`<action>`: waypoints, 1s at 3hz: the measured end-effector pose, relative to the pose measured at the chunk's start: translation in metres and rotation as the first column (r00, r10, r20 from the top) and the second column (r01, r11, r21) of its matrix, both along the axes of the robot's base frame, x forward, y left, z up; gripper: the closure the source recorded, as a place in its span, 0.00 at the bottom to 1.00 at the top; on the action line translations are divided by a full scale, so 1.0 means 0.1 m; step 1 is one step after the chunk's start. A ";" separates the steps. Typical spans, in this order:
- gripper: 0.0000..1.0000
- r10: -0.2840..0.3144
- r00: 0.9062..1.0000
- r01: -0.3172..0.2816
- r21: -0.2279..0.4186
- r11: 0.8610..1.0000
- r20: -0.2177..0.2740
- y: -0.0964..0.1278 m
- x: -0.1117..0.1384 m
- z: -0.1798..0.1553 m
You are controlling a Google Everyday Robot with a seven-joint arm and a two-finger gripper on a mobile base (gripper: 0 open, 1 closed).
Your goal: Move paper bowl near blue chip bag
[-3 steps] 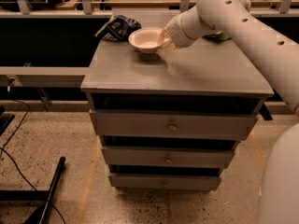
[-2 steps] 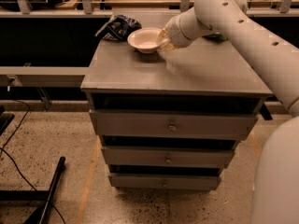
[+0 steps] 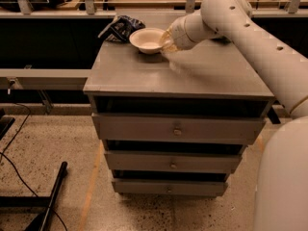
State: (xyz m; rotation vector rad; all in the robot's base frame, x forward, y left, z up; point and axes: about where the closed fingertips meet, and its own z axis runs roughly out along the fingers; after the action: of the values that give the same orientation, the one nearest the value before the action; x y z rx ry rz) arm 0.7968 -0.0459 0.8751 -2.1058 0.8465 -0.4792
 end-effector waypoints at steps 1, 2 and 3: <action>0.58 0.003 1.000 -0.003 0.001 1.000 -0.004 0.02 0.00 -0.02; 0.35 0.007 1.000 -0.007 0.001 1.000 -0.007 0.05 0.00 -0.05; 0.12 0.010 1.000 -0.010 0.001 1.000 -0.011 0.07 0.01 -0.07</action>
Offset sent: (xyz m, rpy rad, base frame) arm 0.0002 0.0022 -0.0021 0.0008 0.0031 0.0030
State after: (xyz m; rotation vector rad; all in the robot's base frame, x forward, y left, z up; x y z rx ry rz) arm 0.7973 -0.0388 0.8677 -2.1125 0.8416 -0.4626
